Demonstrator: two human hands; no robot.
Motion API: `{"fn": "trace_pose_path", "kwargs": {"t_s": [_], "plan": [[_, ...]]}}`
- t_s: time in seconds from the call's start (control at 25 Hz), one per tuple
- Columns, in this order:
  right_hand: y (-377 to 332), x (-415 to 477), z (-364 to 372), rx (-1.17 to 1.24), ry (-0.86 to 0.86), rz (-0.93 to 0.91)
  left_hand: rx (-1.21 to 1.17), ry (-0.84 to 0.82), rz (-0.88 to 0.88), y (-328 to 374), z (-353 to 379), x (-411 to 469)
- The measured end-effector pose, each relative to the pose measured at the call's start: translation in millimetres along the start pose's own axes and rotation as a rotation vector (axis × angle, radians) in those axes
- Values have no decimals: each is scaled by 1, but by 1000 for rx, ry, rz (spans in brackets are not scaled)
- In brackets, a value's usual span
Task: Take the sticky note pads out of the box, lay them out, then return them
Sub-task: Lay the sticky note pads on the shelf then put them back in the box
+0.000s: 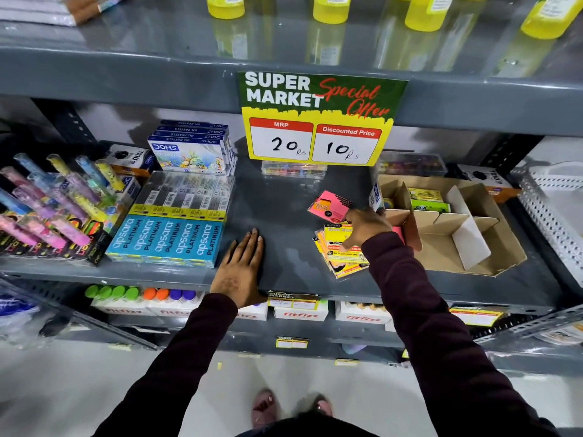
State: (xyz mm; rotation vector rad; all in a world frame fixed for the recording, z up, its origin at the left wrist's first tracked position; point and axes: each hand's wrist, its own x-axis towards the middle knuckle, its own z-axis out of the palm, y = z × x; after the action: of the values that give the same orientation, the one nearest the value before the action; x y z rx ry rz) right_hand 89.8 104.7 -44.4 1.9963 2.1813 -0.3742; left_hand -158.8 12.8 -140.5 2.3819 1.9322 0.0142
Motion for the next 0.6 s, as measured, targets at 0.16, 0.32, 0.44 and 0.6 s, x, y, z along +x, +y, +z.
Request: {"fn": "trace_pose_path", "kwargs": {"t_s": [0.16,0.32,0.44,0.6], "plan": [[-11,-5,-26,142,-9,-57,27,14,0,1,0,1],[-47,2,-46,273,181,-106,21,23,16,-1,1,2],[-84,24,-32,286,327,-147,-30,12,4,0,0,1],[-114,38,4,125,163,-284,-61,38,5,1,-3,1]]}}
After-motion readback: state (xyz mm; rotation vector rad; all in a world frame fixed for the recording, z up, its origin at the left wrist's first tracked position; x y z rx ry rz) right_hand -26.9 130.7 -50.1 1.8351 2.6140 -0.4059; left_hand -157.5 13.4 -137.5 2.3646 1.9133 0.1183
